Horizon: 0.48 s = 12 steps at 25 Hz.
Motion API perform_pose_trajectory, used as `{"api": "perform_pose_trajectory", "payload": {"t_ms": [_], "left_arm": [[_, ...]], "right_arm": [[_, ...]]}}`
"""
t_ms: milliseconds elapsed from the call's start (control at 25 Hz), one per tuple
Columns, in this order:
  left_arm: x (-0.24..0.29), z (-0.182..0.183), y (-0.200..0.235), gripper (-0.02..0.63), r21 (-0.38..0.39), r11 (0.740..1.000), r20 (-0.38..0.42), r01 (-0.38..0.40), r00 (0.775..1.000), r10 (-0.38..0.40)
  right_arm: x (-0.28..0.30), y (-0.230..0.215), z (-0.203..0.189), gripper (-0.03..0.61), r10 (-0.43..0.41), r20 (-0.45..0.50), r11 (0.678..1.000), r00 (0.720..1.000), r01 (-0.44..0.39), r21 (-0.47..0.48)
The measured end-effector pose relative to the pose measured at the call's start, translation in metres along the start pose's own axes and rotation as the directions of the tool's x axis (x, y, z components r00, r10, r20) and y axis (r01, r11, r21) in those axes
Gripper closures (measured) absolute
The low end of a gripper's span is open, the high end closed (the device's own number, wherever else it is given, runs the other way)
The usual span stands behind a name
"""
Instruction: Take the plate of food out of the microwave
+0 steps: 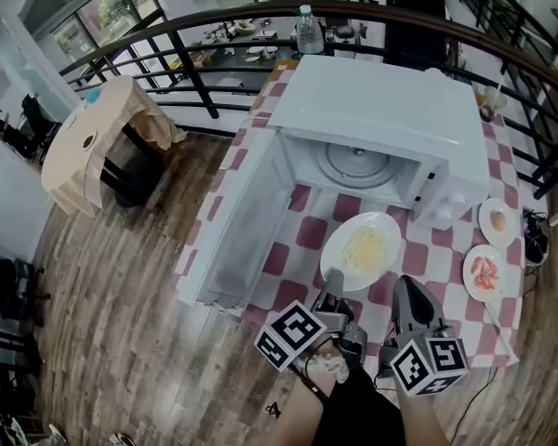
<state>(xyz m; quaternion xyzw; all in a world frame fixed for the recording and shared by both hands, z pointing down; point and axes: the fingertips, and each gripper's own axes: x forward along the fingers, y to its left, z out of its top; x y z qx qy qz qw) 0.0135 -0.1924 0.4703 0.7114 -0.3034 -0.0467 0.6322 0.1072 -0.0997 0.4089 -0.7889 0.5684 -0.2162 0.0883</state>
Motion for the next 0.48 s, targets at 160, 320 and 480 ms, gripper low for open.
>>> {"api": "perform_pose_trajectory", "payload": {"t_ms": [160, 320, 480], "left_arm": [[-0.007, -0.005, 0.002, 0.569, -0.003, 1.0, 0.01, -0.001, 1.0, 0.001], [-0.013, -0.006, -0.001, 0.568, -0.005, 1.0, 0.016, 0.003, 1.0, -0.003], [-0.018, -0.007, -0.002, 0.568, -0.003, 1.0, 0.021, 0.005, 1.0, -0.005]], "right_arm": [[-0.007, 0.001, -0.001, 0.584, 0.009, 0.002, 1.0, 1.0, -0.009, -0.003], [-0.012, 0.004, 0.0, 0.584, 0.016, 0.002, 1.0, 1.0, -0.016, -0.006], [-0.015, 0.006, -0.002, 0.584, 0.024, 0.009, 1.0, 1.0, -0.024, -0.004]]}}
